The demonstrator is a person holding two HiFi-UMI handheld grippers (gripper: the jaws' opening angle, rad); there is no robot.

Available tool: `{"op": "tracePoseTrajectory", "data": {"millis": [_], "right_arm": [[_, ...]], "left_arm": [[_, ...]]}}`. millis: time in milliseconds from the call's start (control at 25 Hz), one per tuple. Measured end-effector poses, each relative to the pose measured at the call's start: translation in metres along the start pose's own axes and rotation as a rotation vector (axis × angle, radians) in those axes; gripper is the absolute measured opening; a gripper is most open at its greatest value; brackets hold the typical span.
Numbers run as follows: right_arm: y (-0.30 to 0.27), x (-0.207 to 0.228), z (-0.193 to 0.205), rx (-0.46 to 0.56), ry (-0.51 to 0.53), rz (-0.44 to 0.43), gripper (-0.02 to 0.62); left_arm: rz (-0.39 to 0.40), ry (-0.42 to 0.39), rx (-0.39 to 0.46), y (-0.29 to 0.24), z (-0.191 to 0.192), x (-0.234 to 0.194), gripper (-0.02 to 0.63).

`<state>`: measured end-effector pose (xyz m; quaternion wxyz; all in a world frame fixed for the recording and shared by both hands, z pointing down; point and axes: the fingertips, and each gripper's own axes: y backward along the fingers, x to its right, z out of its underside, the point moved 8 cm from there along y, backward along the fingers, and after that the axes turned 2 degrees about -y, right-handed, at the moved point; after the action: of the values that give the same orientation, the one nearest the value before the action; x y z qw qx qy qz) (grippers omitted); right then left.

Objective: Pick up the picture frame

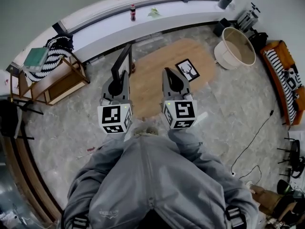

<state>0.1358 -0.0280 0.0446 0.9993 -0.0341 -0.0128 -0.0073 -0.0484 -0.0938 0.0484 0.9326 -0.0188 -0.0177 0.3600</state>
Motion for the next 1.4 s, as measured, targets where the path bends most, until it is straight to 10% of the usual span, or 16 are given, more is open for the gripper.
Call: {"op": "tracePoseTrajectory", "data": {"millis": [1400], "right_arm": [[0.019, -0.001, -0.014, 0.058, 0.055, -0.049, 0.031]], "left_arm": [[-0.002, -0.082, 0.077, 0.005, -0.019, 0.027, 0.025]]}}
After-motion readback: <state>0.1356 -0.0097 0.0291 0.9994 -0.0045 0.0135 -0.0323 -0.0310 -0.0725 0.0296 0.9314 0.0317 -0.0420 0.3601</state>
